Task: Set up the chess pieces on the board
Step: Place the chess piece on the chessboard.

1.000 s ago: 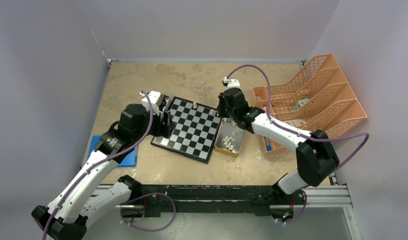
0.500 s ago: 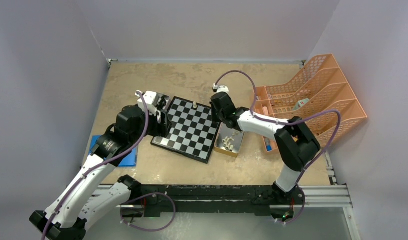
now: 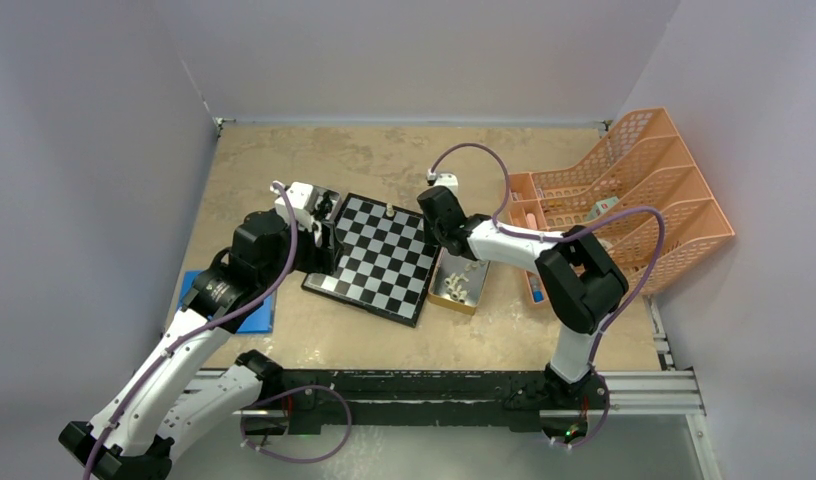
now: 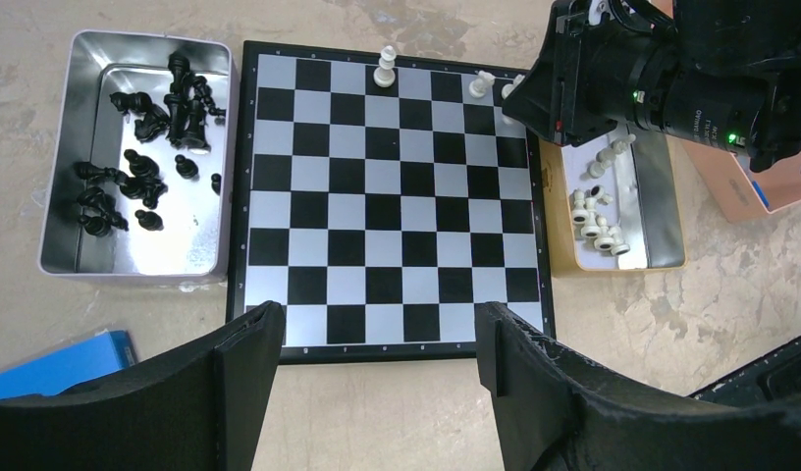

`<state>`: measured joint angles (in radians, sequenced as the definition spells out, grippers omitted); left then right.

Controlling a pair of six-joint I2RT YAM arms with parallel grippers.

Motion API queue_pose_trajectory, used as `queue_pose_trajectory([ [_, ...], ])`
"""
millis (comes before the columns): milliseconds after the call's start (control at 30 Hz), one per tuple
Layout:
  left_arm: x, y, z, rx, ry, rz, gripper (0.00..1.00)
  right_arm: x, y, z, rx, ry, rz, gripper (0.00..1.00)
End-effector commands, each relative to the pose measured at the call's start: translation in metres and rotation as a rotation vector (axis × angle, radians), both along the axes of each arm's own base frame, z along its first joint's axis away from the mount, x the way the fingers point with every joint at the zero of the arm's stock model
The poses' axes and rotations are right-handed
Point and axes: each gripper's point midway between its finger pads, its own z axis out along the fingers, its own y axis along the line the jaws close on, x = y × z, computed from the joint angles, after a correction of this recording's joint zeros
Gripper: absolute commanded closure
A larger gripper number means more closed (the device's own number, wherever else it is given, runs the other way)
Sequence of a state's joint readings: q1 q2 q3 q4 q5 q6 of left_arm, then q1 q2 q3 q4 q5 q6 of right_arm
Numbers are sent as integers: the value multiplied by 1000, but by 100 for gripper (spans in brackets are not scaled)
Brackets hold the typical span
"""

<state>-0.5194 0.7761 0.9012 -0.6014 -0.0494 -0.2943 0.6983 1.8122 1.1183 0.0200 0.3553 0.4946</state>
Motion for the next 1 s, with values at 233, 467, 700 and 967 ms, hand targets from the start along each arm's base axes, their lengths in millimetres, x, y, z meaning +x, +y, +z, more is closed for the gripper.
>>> queue_pose_trajectory([
  [233,3,1,7,-11,-33,10,29,11,5,17,14,-36,-27,85],
  [467,3,1,8,-11,-36,12,29,8,2,10,-12,-17,-32,84],
  [700,3,1,8,-13,-37,10,29,7,0,6,-32,-2,-38,83],
  [967,3,2,8,-12,-36,11,29,8,0,0,-43,9,-38,80],
])
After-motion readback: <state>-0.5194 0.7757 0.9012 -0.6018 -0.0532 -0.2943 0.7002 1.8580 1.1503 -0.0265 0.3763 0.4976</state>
